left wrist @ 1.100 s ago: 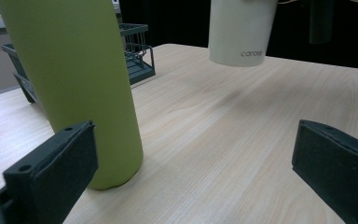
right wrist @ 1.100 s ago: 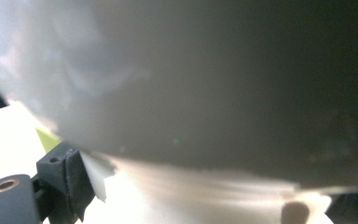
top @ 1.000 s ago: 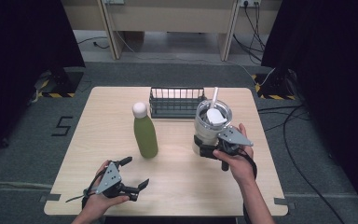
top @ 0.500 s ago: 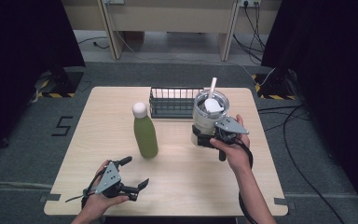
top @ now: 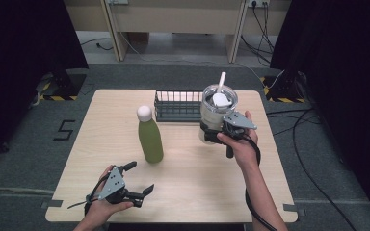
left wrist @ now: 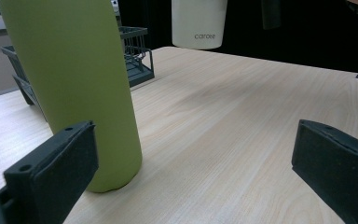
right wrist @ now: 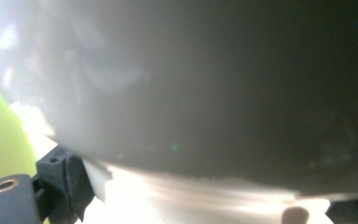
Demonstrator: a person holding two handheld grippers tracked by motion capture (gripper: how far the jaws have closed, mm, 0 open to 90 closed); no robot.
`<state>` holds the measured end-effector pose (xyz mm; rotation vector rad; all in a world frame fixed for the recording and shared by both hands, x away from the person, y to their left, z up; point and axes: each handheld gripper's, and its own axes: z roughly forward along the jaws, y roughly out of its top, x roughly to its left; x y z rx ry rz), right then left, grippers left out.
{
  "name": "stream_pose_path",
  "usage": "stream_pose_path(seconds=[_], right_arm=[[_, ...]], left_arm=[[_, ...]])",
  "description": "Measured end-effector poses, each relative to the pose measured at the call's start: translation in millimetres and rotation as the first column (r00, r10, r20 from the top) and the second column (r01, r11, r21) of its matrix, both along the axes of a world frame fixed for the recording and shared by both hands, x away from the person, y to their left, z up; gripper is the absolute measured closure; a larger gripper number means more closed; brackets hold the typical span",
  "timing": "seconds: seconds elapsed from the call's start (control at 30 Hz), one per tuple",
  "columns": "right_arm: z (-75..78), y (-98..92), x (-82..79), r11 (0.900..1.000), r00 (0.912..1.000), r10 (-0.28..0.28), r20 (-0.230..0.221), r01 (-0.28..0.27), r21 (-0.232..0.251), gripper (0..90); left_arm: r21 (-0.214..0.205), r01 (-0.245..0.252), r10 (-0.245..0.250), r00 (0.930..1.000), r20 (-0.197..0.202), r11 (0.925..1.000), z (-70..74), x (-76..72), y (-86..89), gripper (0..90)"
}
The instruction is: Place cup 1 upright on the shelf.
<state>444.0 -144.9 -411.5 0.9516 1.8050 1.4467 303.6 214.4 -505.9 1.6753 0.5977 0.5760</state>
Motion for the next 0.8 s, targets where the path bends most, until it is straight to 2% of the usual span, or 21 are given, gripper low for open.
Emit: stream_pose_path(seconds=[0.8], right_arm=[[20.2,6.2,46.0,0.9997,0.9997,-0.025,0.005,0.025,-0.008,9.9]], left_arm=[[-0.009,0.004,-0.004,1.0000,0.004,1.0000,1.7,0.1,0.2,0.0]])
